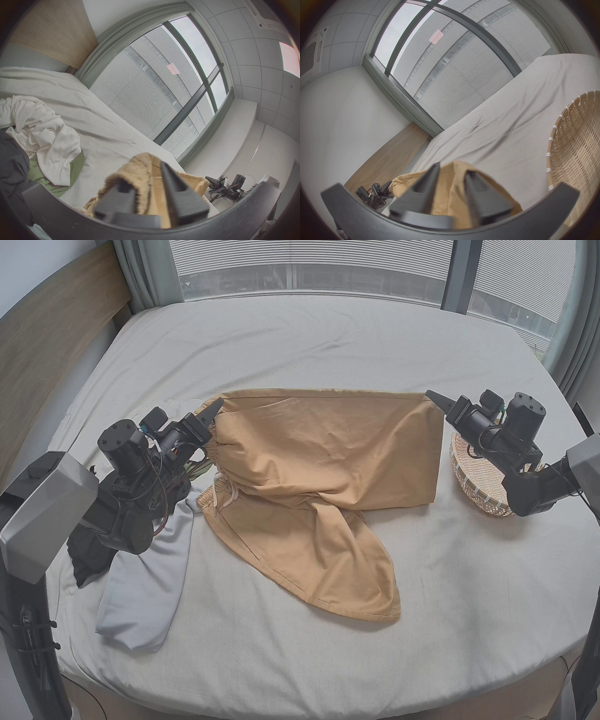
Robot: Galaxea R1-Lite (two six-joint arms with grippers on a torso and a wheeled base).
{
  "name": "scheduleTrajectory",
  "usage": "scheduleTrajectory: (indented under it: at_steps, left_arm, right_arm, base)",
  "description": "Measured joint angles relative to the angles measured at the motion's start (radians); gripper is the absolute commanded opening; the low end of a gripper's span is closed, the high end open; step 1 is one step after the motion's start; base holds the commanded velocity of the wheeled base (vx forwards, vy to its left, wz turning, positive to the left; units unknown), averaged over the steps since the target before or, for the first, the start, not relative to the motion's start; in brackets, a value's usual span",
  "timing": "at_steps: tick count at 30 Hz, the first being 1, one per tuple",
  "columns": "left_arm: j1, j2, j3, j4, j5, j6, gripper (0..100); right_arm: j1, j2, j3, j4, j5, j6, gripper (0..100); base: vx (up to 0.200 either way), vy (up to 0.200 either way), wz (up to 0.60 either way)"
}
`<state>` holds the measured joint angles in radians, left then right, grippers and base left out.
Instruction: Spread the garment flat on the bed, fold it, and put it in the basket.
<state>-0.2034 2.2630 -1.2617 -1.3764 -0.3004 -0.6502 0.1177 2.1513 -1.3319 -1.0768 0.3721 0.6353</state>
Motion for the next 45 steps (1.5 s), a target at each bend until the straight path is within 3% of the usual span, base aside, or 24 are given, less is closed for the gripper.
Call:
scheduleTrajectory:
  at_steps: [8, 20, 29, 39, 45]
  left_arm:
    - [0.002, 0.015, -0.016, 0.041, 0.028, 0.016, 100]
    - [0.019, -0.026, 0.010, 0.104, 0.132, 0.077, 100]
    - [0.041, -0.107, 0.207, 0.059, 0.133, 0.136, 100]
    - [0.053, -0.167, 0.551, -0.017, 0.039, 0.150, 100]
    - [0.065, -0.150, 0.603, -0.025, 0.030, 0.123, 100]
  right_arm:
    - [-0.017, -0.004, 0.013, -0.025, -0.032, -0.032, 100]
    - [0.025, -0.100, 0.243, -0.130, -0.032, -0.058, 100]
    - [0.058, -0.151, 0.418, -0.194, -0.032, -0.063, 100]
    - [0.093, -0.158, 0.564, -0.315, -0.032, -0.067, 100]
    - [0.119, -0.154, 0.609, -0.334, -0.033, -0.069, 100]
  base:
    - [0.000, 0.000, 0.00]
    - [0.000, 0.000, 0.00]
    - [0.000, 0.000, 0.00]
    - [0.000, 0.000, 0.00]
    - [0.000, 0.000, 0.00]
